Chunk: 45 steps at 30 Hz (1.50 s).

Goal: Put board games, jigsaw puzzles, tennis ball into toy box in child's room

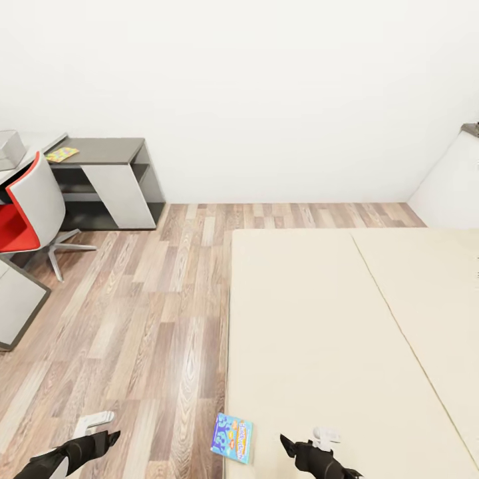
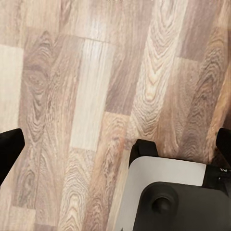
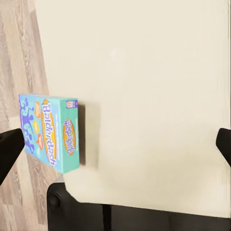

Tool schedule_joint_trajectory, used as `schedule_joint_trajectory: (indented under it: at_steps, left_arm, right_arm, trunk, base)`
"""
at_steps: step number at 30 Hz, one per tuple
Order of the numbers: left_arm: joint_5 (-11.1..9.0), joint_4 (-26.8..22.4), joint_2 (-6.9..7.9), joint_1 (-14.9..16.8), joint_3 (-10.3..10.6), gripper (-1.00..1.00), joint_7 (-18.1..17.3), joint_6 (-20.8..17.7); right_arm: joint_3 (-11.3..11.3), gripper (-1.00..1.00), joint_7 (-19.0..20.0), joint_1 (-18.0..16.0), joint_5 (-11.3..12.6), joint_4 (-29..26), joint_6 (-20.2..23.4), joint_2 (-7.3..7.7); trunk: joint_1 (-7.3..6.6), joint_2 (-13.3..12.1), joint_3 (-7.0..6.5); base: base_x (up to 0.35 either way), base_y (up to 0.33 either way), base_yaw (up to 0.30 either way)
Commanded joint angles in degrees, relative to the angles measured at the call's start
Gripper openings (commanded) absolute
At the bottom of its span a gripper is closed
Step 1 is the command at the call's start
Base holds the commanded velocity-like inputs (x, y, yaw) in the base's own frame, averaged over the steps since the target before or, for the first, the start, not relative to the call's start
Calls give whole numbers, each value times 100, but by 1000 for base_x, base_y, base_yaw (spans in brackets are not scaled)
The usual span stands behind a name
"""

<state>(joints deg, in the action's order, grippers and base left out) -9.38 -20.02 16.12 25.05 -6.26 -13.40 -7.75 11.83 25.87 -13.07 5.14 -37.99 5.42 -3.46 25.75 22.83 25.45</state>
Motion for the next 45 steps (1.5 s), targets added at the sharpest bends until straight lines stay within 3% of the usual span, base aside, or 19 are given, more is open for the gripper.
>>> schedule_joint_trajectory:
  at_steps: [1,14,45]
  left_arm:
    - [-51,-10,-2,0,-34,100,-32,-49]
    - [-62,-10,-3,0,-27,100,-38,139]
    - [-64,-10,-12,0,-25,100,-36,134]
  right_arm:
    - [32,100,17,-3,55,-7,56,-10]
    - [22,100,-41,-3,57,-7,55,-30]
    - [4,100,-62,-3,44,-7,55,-34]
  trunk:
    - [3,9,8]
    - [3,9,-7]
    - [3,9,-236]
  base:
    - [0,0,-84]
    - [0,0,-39]
    - [0,0,-57]
